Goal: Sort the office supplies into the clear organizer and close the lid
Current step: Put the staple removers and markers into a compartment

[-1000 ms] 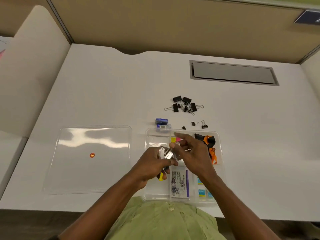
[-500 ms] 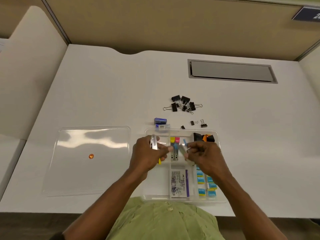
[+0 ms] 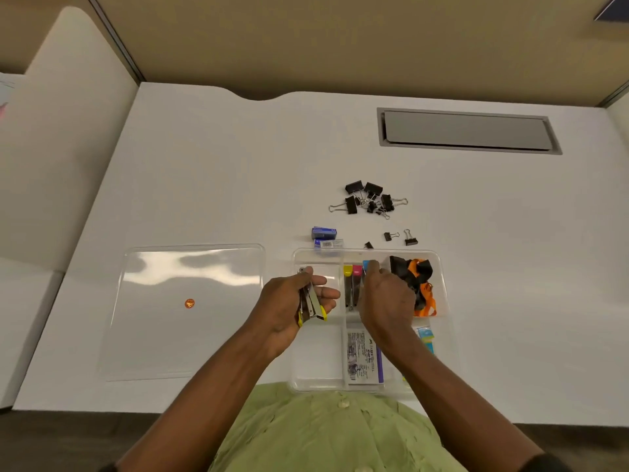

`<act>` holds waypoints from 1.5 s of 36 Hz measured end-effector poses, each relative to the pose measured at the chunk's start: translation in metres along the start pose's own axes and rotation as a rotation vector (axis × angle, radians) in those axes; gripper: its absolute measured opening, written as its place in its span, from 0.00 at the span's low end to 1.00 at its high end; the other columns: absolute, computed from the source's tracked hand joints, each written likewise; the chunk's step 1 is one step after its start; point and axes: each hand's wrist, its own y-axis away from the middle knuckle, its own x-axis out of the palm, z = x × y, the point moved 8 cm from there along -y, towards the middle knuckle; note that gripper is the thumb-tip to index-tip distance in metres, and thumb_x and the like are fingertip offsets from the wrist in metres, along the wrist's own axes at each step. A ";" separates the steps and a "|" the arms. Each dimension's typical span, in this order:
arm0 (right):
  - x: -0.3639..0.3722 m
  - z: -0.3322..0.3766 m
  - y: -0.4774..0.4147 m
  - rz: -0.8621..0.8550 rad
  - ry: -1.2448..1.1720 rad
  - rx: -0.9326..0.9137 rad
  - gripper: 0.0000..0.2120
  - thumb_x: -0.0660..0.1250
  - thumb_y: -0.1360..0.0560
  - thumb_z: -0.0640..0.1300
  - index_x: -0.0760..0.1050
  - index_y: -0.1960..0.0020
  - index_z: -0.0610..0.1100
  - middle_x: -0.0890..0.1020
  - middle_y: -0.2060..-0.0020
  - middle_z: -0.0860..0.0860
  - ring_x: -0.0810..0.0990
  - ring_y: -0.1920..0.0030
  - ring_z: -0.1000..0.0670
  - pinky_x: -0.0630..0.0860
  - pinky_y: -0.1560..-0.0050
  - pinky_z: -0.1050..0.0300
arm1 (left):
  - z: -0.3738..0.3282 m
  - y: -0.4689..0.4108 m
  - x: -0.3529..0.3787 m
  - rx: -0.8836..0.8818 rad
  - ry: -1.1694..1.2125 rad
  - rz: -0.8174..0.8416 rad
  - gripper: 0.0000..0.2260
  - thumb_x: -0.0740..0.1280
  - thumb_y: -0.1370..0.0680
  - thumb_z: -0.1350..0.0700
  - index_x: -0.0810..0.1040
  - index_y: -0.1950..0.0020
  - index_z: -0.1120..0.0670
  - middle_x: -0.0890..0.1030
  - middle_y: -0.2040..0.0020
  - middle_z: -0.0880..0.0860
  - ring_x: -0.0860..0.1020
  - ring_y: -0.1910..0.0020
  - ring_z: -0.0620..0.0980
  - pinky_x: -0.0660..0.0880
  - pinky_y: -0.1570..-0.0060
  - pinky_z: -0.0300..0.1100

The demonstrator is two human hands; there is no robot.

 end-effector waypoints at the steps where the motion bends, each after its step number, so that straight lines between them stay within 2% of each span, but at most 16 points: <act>1: 0.002 0.000 0.003 0.013 -0.002 -0.021 0.18 0.71 0.23 0.46 0.73 0.36 0.40 0.83 0.60 0.47 0.81 0.64 0.48 0.77 0.67 0.54 | 0.001 0.000 -0.001 -0.004 -0.003 -0.008 0.17 0.60 0.12 0.54 0.80 0.41 0.68 0.87 0.51 0.67 0.87 0.57 0.60 0.85 0.55 0.47; 6: -0.005 -0.003 0.005 0.056 -0.043 -0.102 0.10 0.68 0.20 0.46 0.76 0.41 0.42 0.84 0.57 0.48 0.82 0.61 0.50 0.79 0.61 0.55 | 0.005 -0.001 -0.002 -0.002 -0.014 -0.036 0.16 0.59 0.12 0.56 0.79 0.39 0.69 0.87 0.47 0.67 0.86 0.45 0.66 0.81 0.37 0.58; 10: -0.045 -0.010 0.016 -0.155 -0.308 -0.076 0.06 0.69 0.21 0.46 0.80 0.47 0.45 0.84 0.60 0.51 0.81 0.65 0.52 0.81 0.65 0.53 | 0.002 0.000 0.008 0.040 -0.022 -0.019 0.16 0.61 0.13 0.56 0.79 0.37 0.68 0.86 0.43 0.67 0.85 0.42 0.65 0.79 0.34 0.59; 13: -0.060 -0.001 0.031 -0.028 -0.695 -0.102 0.09 0.71 0.22 0.53 0.80 0.45 0.51 0.85 0.58 0.58 0.83 0.61 0.58 0.81 0.61 0.63 | 0.003 0.000 0.018 0.083 -0.018 -0.008 0.17 0.62 0.13 0.55 0.81 0.37 0.68 0.86 0.43 0.66 0.85 0.41 0.64 0.80 0.34 0.57; 15: -0.059 0.005 0.040 0.091 -0.789 -0.077 0.13 0.74 0.25 0.56 0.79 0.43 0.55 0.84 0.56 0.62 0.83 0.60 0.60 0.79 0.61 0.67 | 0.007 0.001 0.026 0.099 -0.001 -0.005 0.18 0.61 0.13 0.54 0.82 0.38 0.67 0.87 0.44 0.65 0.85 0.42 0.64 0.79 0.34 0.58; 20: -0.035 0.002 0.057 0.345 -1.284 0.257 0.11 0.78 0.27 0.43 0.81 0.46 0.44 0.87 0.58 0.46 0.88 0.63 0.47 0.86 0.59 0.48 | 0.020 0.006 0.043 0.059 0.120 0.060 0.19 0.58 0.12 0.52 0.81 0.36 0.65 0.86 0.42 0.66 0.86 0.42 0.64 0.81 0.39 0.59; 24: -0.037 -0.008 0.064 0.339 -1.550 0.396 0.10 0.78 0.29 0.38 0.84 0.48 0.40 0.86 0.56 0.40 0.87 0.58 0.38 0.85 0.55 0.46 | 0.017 0.009 0.042 0.134 0.044 0.064 0.15 0.63 0.14 0.53 0.84 0.38 0.62 0.87 0.42 0.63 0.86 0.41 0.60 0.78 0.33 0.60; 28: -0.054 -0.031 0.061 0.172 -1.477 0.430 0.11 0.76 0.27 0.45 0.84 0.45 0.47 0.87 0.60 0.45 0.87 0.59 0.44 0.84 0.56 0.54 | 0.008 0.015 0.034 0.220 -0.105 0.007 0.11 0.70 0.18 0.53 0.88 0.43 0.58 0.89 0.47 0.56 0.86 0.43 0.53 0.79 0.33 0.54; 34: -0.064 -0.058 0.048 -0.068 -1.427 0.471 0.09 0.76 0.26 0.44 0.84 0.46 0.49 0.87 0.60 0.48 0.86 0.60 0.46 0.83 0.62 0.57 | 0.017 0.015 0.042 0.069 -0.343 0.185 0.12 0.73 0.20 0.51 0.87 0.42 0.58 0.89 0.48 0.56 0.87 0.47 0.59 0.82 0.43 0.51; 36: -0.067 -0.067 0.039 -0.139 -1.326 0.447 0.07 0.76 0.26 0.45 0.85 0.47 0.49 0.87 0.61 0.49 0.87 0.61 0.48 0.83 0.63 0.57 | 0.020 0.011 0.040 0.075 -0.526 0.184 0.10 0.75 0.21 0.51 0.88 0.46 0.56 0.90 0.51 0.53 0.88 0.49 0.55 0.83 0.45 0.49; 39: -0.075 -0.081 0.020 -0.261 -0.896 0.321 0.10 0.75 0.25 0.48 0.84 0.44 0.52 0.86 0.61 0.55 0.84 0.62 0.56 0.83 0.58 0.59 | 0.008 0.007 0.028 0.288 -0.820 -0.015 0.07 0.77 0.23 0.45 0.87 0.53 0.49 0.88 0.56 0.44 0.86 0.56 0.43 0.83 0.51 0.43; 41: -0.077 -0.079 0.008 -0.304 -0.639 0.212 0.12 0.75 0.25 0.49 0.84 0.42 0.50 0.86 0.59 0.54 0.82 0.61 0.56 0.83 0.52 0.53 | -0.010 0.013 0.019 0.525 -1.013 -0.233 0.08 0.76 0.23 0.44 0.85 0.55 0.46 0.85 0.58 0.41 0.83 0.59 0.40 0.80 0.56 0.41; 45: -0.068 -0.067 -0.007 -0.234 -0.511 0.158 0.12 0.75 0.26 0.47 0.83 0.43 0.46 0.87 0.57 0.50 0.81 0.59 0.53 0.80 0.50 0.55 | -0.034 0.031 0.003 0.866 -1.332 -0.649 0.08 0.74 0.22 0.46 0.82 0.55 0.49 0.83 0.57 0.46 0.81 0.57 0.49 0.76 0.64 0.44; 47: -0.061 -0.059 -0.014 -0.174 -0.495 0.152 0.11 0.75 0.26 0.47 0.82 0.45 0.46 0.87 0.58 0.49 0.83 0.59 0.50 0.80 0.51 0.54 | -0.041 0.031 -0.008 0.864 -1.352 -0.725 0.08 0.74 0.22 0.48 0.82 0.51 0.51 0.83 0.55 0.49 0.82 0.55 0.53 0.76 0.63 0.45; 51: -0.045 -0.046 -0.023 -0.115 -0.330 0.102 0.07 0.74 0.26 0.45 0.80 0.50 0.44 0.85 0.61 0.49 0.81 0.62 0.49 0.76 0.58 0.56 | -0.034 0.009 -0.037 0.628 -1.289 -0.704 0.11 0.72 0.20 0.45 0.81 0.43 0.50 0.84 0.48 0.47 0.84 0.50 0.54 0.77 0.55 0.47; 54: -0.029 -0.037 -0.027 -0.129 -0.211 0.045 0.06 0.73 0.26 0.43 0.79 0.53 0.41 0.83 0.63 0.45 0.77 0.65 0.48 0.68 0.63 0.58 | -0.028 0.003 -0.046 0.560 -1.234 -0.669 0.10 0.71 0.19 0.43 0.82 0.47 0.49 0.85 0.52 0.46 0.85 0.52 0.52 0.78 0.55 0.46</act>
